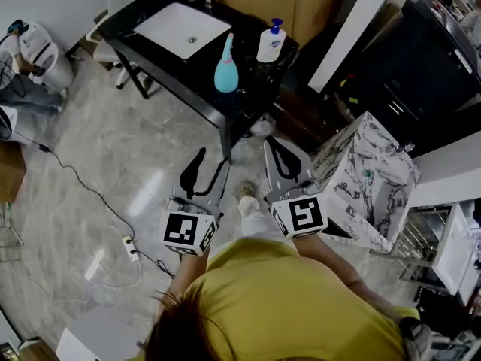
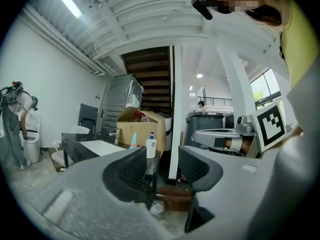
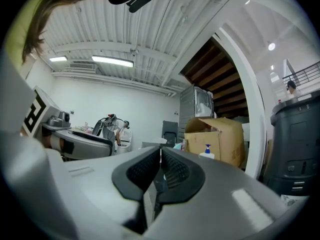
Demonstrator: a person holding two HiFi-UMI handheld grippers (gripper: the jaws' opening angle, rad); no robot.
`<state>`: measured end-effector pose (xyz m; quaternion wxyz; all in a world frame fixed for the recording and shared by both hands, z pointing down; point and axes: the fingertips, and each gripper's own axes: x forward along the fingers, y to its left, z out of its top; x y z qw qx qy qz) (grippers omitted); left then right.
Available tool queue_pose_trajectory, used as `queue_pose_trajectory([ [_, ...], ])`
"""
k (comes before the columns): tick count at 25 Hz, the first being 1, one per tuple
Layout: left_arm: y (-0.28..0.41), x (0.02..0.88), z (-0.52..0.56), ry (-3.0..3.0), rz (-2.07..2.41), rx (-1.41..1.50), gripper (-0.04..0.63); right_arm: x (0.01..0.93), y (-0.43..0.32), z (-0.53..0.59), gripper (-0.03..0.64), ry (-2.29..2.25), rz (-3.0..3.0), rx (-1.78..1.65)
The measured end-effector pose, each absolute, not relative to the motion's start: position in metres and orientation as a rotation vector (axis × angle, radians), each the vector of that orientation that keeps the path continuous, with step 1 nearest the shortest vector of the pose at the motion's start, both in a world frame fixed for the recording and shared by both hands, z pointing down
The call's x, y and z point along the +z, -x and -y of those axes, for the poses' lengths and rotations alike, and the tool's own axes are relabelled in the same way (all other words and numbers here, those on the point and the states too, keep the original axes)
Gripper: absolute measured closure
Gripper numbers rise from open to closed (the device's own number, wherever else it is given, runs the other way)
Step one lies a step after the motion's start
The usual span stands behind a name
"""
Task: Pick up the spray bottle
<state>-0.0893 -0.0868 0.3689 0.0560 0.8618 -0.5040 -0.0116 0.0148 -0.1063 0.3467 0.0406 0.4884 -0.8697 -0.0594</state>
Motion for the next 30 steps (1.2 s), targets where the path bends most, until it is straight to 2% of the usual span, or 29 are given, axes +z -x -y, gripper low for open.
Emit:
queue_pose_trajectory([
  [14, 0.074, 0.370, 0.267, -2.536, 1.680, -0.041, 0.371, 0.360, -0.013, 0.295, 0.609, -1.294, 2.745, -0.207],
  [23, 0.074, 0.395, 0.311, -2.508, 1.673, 0.011, 0.353, 0.392, -0.015, 0.334, 0.609, -1.281, 2.736, -0.125],
  [30, 0.077, 0.419, 0.339, -2.514, 1.605, 0.088, 0.307, 0.398, -0.007, 0.355, 0.609, -1.320, 2.720, -0.078],
])
